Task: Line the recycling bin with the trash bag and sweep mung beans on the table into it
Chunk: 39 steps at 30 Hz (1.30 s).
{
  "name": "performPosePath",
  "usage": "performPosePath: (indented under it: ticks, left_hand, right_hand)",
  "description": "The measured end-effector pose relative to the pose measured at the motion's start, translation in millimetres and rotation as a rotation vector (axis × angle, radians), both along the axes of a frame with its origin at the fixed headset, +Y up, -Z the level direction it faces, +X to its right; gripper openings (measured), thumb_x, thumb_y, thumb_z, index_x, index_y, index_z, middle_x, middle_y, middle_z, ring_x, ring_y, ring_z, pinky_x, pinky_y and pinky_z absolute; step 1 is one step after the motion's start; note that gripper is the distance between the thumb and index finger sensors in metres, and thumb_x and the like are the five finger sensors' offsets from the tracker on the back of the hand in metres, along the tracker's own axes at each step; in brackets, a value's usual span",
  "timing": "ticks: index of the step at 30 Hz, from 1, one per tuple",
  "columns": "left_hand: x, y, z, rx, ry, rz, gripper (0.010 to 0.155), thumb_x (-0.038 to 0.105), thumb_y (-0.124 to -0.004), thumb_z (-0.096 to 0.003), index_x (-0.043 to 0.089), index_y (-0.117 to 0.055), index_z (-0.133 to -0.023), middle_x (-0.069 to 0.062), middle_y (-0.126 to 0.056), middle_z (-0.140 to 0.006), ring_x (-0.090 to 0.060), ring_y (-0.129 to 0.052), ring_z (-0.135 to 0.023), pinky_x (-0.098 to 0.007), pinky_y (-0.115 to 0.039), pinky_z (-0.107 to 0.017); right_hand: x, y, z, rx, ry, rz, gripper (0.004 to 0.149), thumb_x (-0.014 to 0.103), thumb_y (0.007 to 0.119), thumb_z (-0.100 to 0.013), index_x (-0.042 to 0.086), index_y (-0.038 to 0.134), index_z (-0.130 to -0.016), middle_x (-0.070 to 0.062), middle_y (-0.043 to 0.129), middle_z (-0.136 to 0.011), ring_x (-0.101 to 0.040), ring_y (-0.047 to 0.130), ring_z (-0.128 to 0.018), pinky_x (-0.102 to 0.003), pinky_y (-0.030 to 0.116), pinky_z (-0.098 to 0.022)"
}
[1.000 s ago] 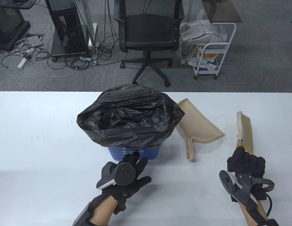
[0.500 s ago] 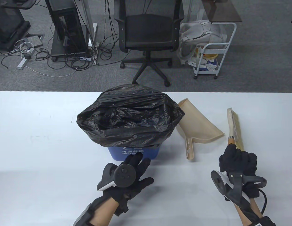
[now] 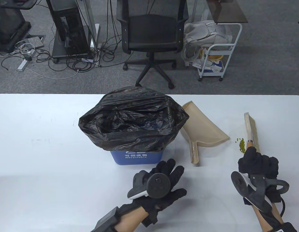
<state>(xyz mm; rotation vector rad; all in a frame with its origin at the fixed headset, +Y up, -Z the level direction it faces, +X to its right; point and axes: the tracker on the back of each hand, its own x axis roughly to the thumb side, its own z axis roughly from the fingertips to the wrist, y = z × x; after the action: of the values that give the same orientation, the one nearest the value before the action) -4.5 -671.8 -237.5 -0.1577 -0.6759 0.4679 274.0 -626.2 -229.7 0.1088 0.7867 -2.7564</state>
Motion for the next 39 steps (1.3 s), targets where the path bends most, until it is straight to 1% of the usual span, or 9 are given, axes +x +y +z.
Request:
performPosePath:
  ticks: [4, 8, 15, 19, 23, 27, 30, 35, 39]
  left_hand:
    - [35, 2, -14, -0.013, 0.05, 0.005, 0.088, 0.05, -0.08, -0.0513, 0.004, -0.047, -0.118, -0.034, -0.036, -0.121, -0.073, -0.04, -0.102, -0.08, -0.049, -0.069]
    - [68, -8, -36, -0.015, 0.116, -0.031, 0.089, 0.05, -0.081, -0.0514, 0.004, -0.045, -0.118, -0.034, -0.033, -0.122, -0.073, -0.038, -0.102, -0.079, -0.049, -0.07]
    - [114, -42, -77, -0.054, 0.263, -0.167, 0.098, 0.051, -0.083, -0.0508, 0.005, -0.032, -0.119, -0.036, -0.02, -0.12, -0.076, -0.028, -0.1, -0.079, -0.048, -0.07]
    - [127, -62, -91, -0.075, 0.265, -0.294, 0.107, 0.057, -0.084, -0.049, 0.007, -0.021, -0.119, -0.036, -0.007, -0.119, -0.078, -0.016, -0.099, -0.081, -0.044, -0.071]
    - [129, -79, -98, -0.073, 0.274, -0.353, 0.106, 0.053, -0.084, -0.0502, 0.009, -0.017, -0.119, -0.035, -0.006, -0.119, -0.078, -0.018, -0.099, -0.081, -0.048, -0.07]
    - [125, -87, -103, -0.048, 0.321, -0.353, 0.096, 0.042, -0.081, -0.0534, 0.01, -0.018, -0.118, -0.035, -0.011, -0.118, -0.077, -0.026, -0.099, -0.077, -0.055, -0.07]
    - [122, -88, -106, -0.024, 0.338, -0.32, 0.086, 0.033, -0.077, -0.055, 0.01, -0.021, -0.117, -0.035, -0.016, -0.118, -0.074, -0.032, -0.1, -0.074, -0.058, -0.07]
    - [113, -85, -107, 0.028, 0.302, -0.282, 0.076, 0.025, -0.071, -0.0552, 0.011, -0.03, -0.117, -0.036, -0.022, -0.117, -0.069, -0.041, -0.102, -0.069, -0.063, -0.071]
    - [102, -78, -103, 0.065, 0.244, -0.225, 0.071, 0.018, -0.071, -0.0532, 0.006, -0.038, -0.115, -0.039, -0.025, -0.116, -0.07, -0.043, -0.1, -0.071, -0.064, -0.068]
  right_hand:
    - [-2, 0, 1, -0.021, 0.014, -0.005, 0.057, 0.033, 0.085, -0.046, -0.007, 0.088, -0.086, -0.026, 0.105, -0.065, -0.046, 0.106, -0.059, -0.066, 0.077, -0.054]
    - [-4, -1, 4, -0.033, 0.02, 0.006, 0.057, 0.033, 0.085, -0.046, -0.007, 0.088, -0.086, -0.026, 0.105, -0.065, -0.047, 0.106, -0.059, -0.065, 0.077, -0.054]
    - [1, 2, 6, -0.043, 0.016, -0.015, 0.057, 0.033, 0.084, -0.046, -0.007, 0.088, -0.086, -0.026, 0.105, -0.065, -0.046, 0.106, -0.059, -0.065, 0.077, -0.054]
    - [2, 2, 6, -0.045, 0.019, -0.021, 0.057, 0.033, 0.085, -0.046, -0.007, 0.088, -0.086, -0.026, 0.105, -0.065, -0.046, 0.106, -0.059, -0.065, 0.077, -0.054]
    - [3, 0, 8, -0.046, 0.031, -0.022, 0.057, 0.034, 0.085, -0.046, -0.007, 0.088, -0.087, -0.026, 0.105, -0.065, -0.046, 0.106, -0.059, -0.065, 0.077, -0.053]
    - [5, -2, 9, -0.045, 0.04, -0.027, 0.058, 0.034, 0.085, -0.046, -0.007, 0.088, -0.087, -0.026, 0.105, -0.065, -0.046, 0.106, -0.058, -0.065, 0.077, -0.053]
    - [6, -2, 10, -0.045, 0.04, -0.031, 0.058, 0.034, 0.085, -0.046, -0.007, 0.088, -0.086, -0.026, 0.105, -0.065, -0.046, 0.107, -0.058, -0.065, 0.077, -0.053]
    - [7, -2, 11, -0.044, 0.038, -0.04, 0.058, 0.034, 0.085, -0.046, -0.007, 0.088, -0.086, -0.026, 0.105, -0.064, -0.046, 0.107, -0.058, -0.065, 0.077, -0.053]
    - [9, 0, 11, -0.042, 0.037, -0.051, 0.058, 0.034, 0.085, -0.046, -0.007, 0.088, -0.086, -0.026, 0.105, -0.064, -0.046, 0.107, -0.058, -0.065, 0.077, -0.053]
